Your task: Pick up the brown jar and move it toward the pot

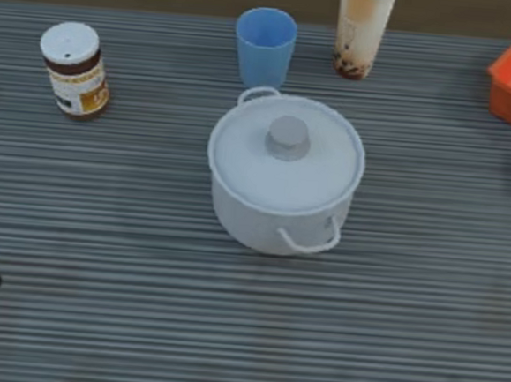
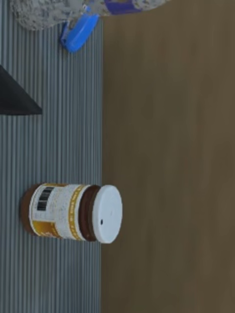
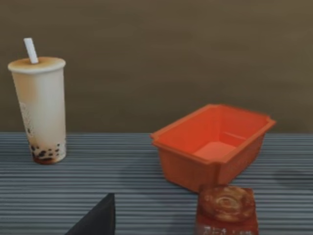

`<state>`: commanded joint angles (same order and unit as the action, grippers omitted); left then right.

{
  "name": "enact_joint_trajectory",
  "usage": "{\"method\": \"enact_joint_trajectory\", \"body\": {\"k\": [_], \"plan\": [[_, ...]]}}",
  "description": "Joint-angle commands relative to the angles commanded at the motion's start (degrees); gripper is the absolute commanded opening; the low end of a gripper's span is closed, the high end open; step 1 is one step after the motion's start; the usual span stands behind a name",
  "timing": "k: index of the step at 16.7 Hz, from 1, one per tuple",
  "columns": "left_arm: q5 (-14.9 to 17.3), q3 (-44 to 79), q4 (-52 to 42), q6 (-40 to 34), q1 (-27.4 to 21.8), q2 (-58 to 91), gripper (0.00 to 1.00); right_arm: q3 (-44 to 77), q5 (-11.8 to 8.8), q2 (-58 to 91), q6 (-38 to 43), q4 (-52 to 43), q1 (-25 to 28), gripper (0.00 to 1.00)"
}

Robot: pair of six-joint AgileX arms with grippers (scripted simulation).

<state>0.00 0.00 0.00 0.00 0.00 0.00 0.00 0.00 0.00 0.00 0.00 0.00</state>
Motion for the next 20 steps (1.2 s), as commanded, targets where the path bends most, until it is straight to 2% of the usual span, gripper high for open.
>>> {"method": "enact_joint_trajectory", "body": {"k": [4, 8, 13, 20], "plan": [[0.1, 1.5, -0.3, 0.3, 0.0, 1.0, 1.00, 0.0, 0.0, 0.0, 0.0, 0.0, 0.0, 1.00], [0.8, 10.8, -3.1, 2.5, 0.0, 7.9, 1.00, 0.0, 0.0, 0.0, 0.0, 0.0, 0.0, 1.00], [2.4, 30.4, -11.3, 7.3, -0.1, 25.5, 1.00, 0.0, 0.0, 0.0, 0.0, 0.0, 0.0, 1.00], [5.3, 64.2, -30.1, 16.2, -0.4, 62.3, 1.00, 0.0, 0.0, 0.0, 0.0, 0.0, 0.0, 1.00]]}}
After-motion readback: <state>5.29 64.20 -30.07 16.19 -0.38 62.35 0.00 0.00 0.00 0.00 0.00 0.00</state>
